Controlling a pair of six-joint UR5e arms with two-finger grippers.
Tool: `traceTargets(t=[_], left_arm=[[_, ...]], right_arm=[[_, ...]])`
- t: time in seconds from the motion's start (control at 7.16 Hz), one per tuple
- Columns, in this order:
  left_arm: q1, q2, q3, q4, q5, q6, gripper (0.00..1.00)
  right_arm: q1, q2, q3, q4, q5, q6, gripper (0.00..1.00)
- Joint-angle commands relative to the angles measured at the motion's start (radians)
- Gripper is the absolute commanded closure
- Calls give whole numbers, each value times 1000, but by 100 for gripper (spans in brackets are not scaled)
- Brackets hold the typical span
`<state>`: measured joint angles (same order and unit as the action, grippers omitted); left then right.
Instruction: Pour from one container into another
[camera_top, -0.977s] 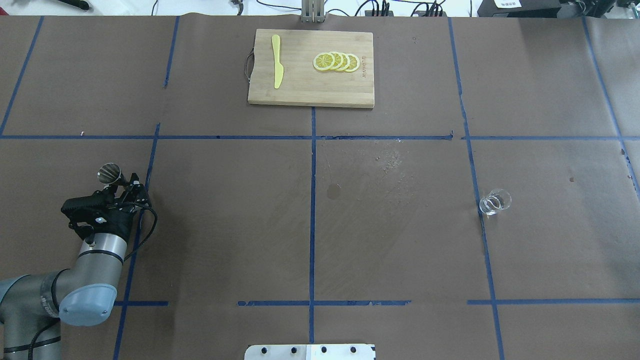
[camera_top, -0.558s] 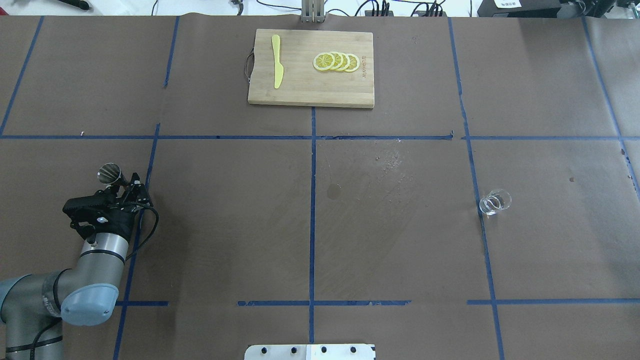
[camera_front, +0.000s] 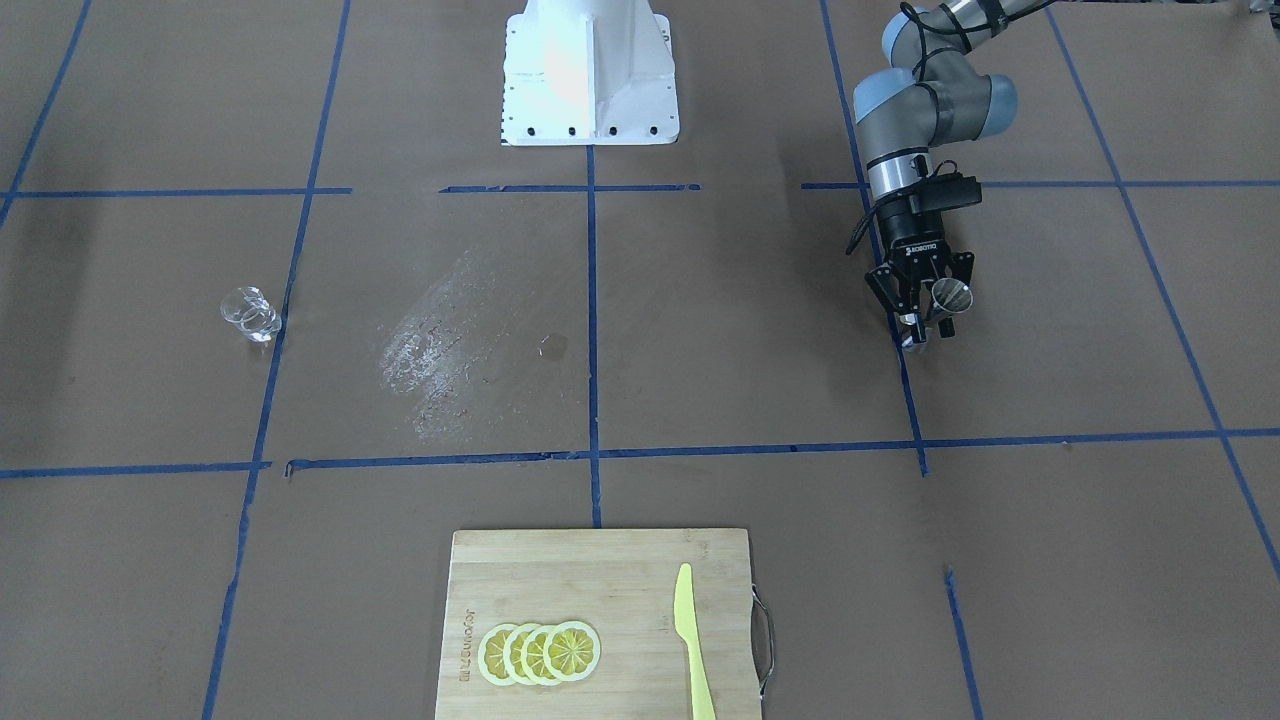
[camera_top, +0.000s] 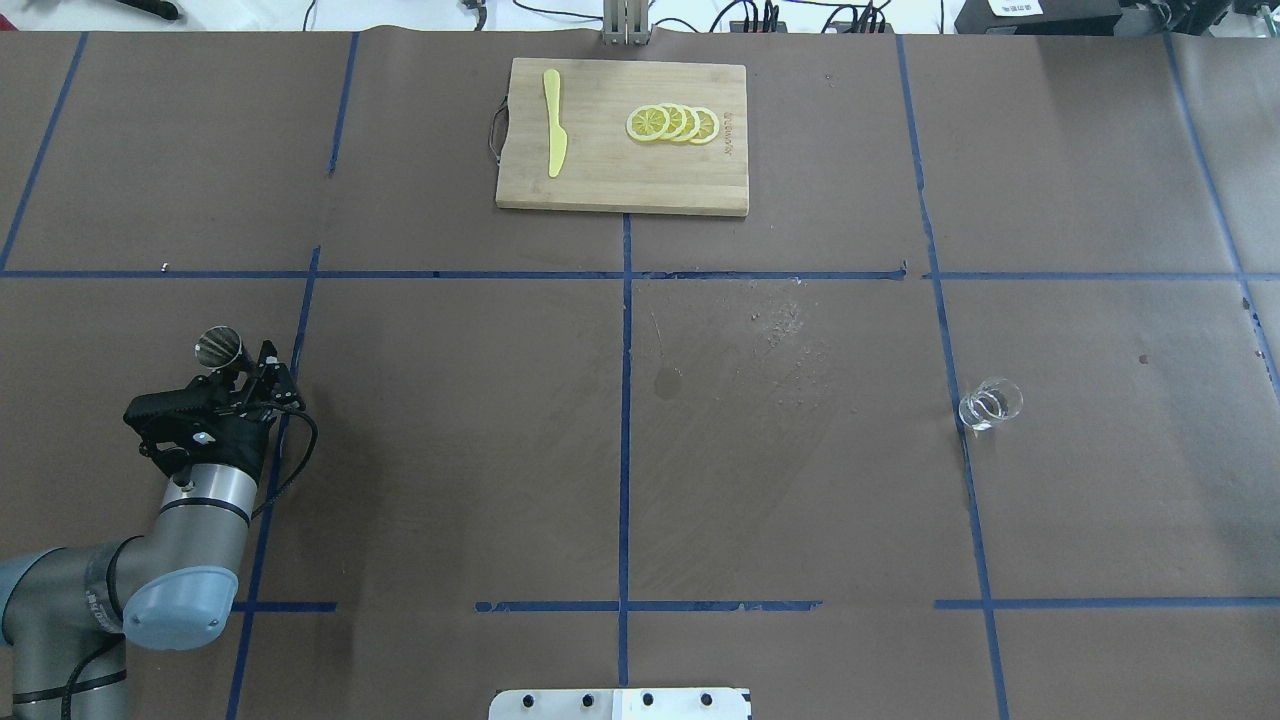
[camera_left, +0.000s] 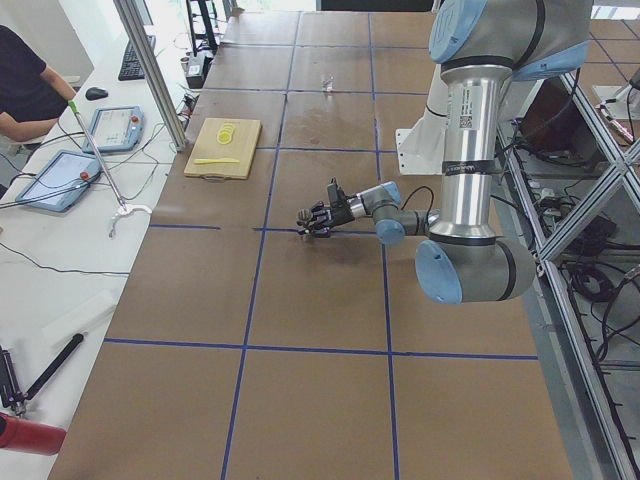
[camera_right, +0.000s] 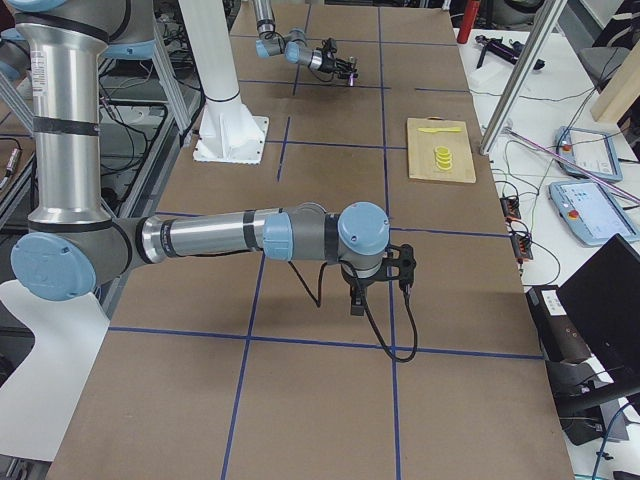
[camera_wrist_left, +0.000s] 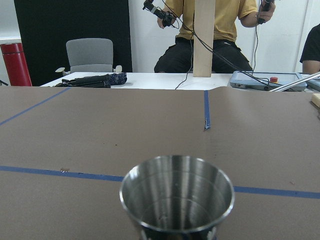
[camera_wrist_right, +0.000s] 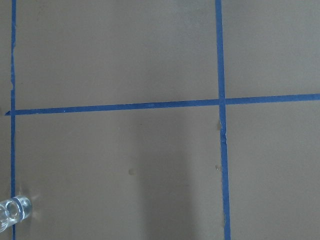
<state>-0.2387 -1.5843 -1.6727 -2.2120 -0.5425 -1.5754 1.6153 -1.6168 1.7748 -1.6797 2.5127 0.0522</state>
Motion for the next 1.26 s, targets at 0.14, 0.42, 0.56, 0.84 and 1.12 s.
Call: traceTargets(t=[0.14,0.42,0.56,0.84,1.12], left_arm=[[-1,0,1,0,2,0,96],[-7,12,-68,0,1,0,100],[-13,17,-118,-2,1,9,100],[-16,7,-177,-2,-1,35,100],[-14,0,-214,-12,-8,179,100]], right_arm=[[0,0,2,0,0,0,0],[0,0,14,0,2,27,0],[0,-2,59,2,2,91,0],[-26,-33,197,3,-5,246,0],[-134,-52,300,5,-62,351,0]])
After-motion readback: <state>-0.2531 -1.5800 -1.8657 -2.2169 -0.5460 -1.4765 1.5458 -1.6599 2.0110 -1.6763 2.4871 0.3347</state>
